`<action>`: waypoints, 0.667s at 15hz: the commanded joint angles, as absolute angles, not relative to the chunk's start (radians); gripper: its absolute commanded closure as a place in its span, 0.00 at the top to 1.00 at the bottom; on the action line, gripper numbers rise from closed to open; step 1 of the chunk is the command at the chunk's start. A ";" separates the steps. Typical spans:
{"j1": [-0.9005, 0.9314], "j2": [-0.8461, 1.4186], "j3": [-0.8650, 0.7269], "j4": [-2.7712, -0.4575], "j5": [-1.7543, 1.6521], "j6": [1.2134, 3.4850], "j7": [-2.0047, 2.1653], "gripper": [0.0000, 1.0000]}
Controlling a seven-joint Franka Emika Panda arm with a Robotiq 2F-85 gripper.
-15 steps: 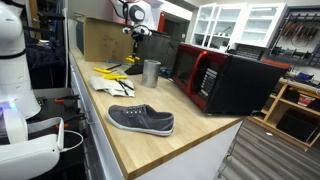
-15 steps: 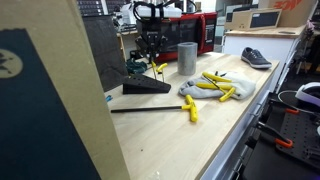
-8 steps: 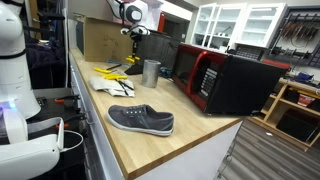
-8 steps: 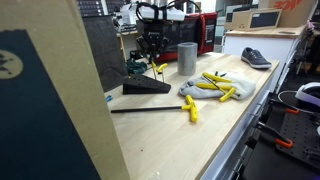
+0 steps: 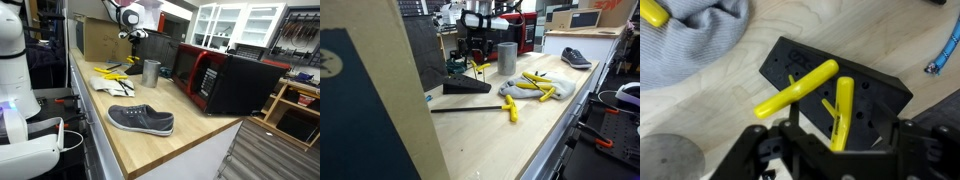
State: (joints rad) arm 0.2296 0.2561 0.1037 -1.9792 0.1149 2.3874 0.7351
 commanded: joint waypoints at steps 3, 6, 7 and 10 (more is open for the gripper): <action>0.219 0.204 0.100 -2.005 0.130 2.386 0.759 1.00; 0.203 0.207 0.111 -1.980 0.169 2.351 0.723 1.00; 0.199 0.208 0.114 -1.974 0.186 2.338 0.710 1.00; 0.183 0.212 0.119 -1.957 0.240 2.299 0.669 1.00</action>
State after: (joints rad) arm 0.2088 0.2253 0.1041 -1.9750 0.1774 2.3643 0.7273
